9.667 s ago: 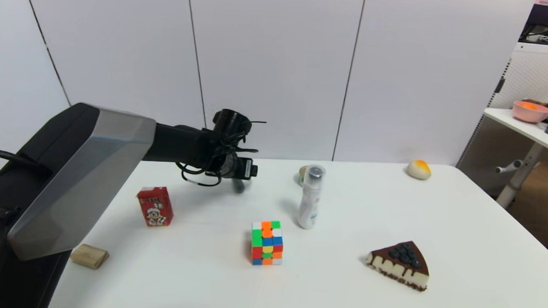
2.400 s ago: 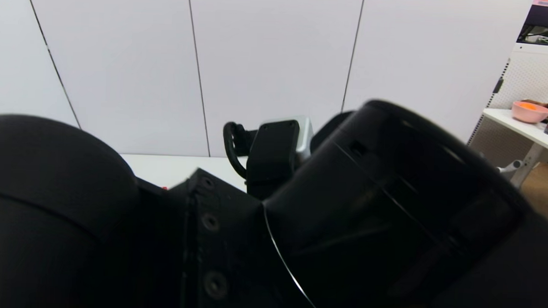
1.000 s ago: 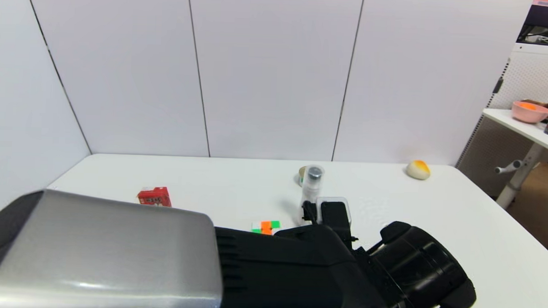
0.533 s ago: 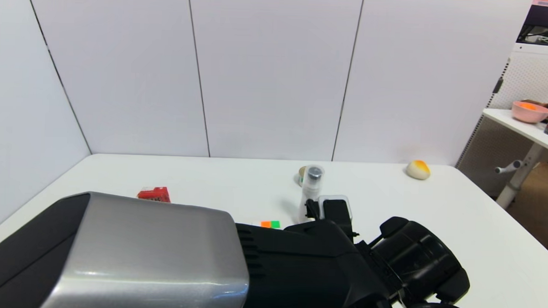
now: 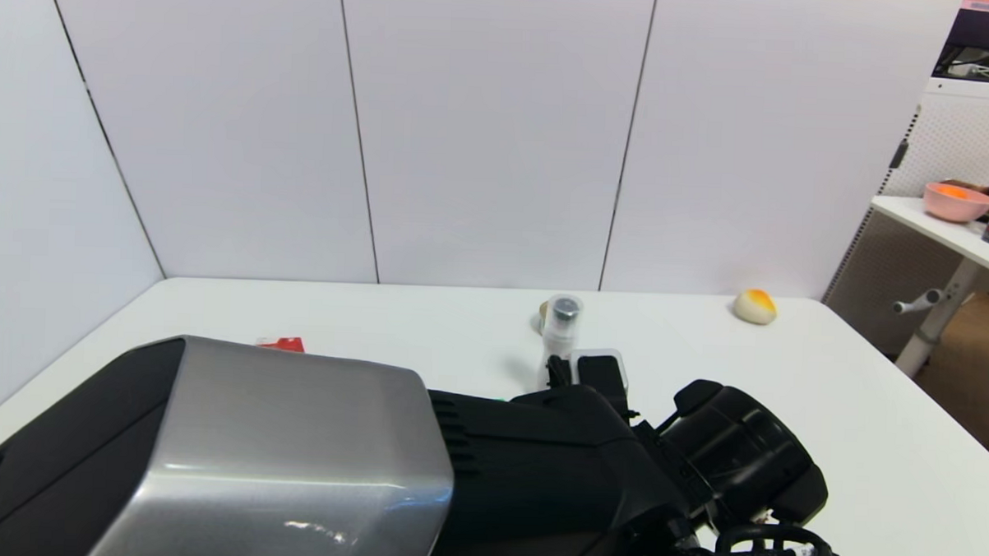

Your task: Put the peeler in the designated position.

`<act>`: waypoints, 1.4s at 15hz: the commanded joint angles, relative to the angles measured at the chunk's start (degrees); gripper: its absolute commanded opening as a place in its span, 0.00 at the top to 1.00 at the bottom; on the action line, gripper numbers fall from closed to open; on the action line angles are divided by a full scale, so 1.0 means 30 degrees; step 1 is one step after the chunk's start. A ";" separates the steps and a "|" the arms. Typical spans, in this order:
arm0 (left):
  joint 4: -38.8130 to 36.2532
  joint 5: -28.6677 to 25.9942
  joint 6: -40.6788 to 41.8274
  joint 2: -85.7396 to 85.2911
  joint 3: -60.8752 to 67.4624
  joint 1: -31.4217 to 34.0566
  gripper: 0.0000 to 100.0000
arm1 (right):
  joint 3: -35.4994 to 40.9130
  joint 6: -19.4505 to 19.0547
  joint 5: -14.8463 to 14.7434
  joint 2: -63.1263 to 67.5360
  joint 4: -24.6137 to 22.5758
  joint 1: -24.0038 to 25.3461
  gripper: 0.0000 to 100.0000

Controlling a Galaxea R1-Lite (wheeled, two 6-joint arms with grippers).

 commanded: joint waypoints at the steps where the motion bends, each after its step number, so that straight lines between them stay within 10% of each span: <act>1: 0.0051 -0.0518 -0.0086 0.0012 -0.0272 0.0007 1.00 | 0.0029 -0.0007 0.0007 0.0024 0.0000 0.0002 0.00; 7: 0.0022 -0.0518 -0.0145 0.0042 -0.0360 0.0007 1.00 | 0.0029 -0.0007 0.0007 0.0024 0.0000 0.0002 0.00; 8: 0.0051 -0.0518 -0.0116 0.0042 -0.0360 0.0007 0.00 | 0.0029 -0.0007 0.0007 0.0024 0.0000 0.0002 0.00; 21: 0.1692 -0.0518 0.0675 -0.3240 0.0783 0.0329 0.00 | 0.0029 -0.0007 0.0007 0.0024 0.0000 0.0002 0.00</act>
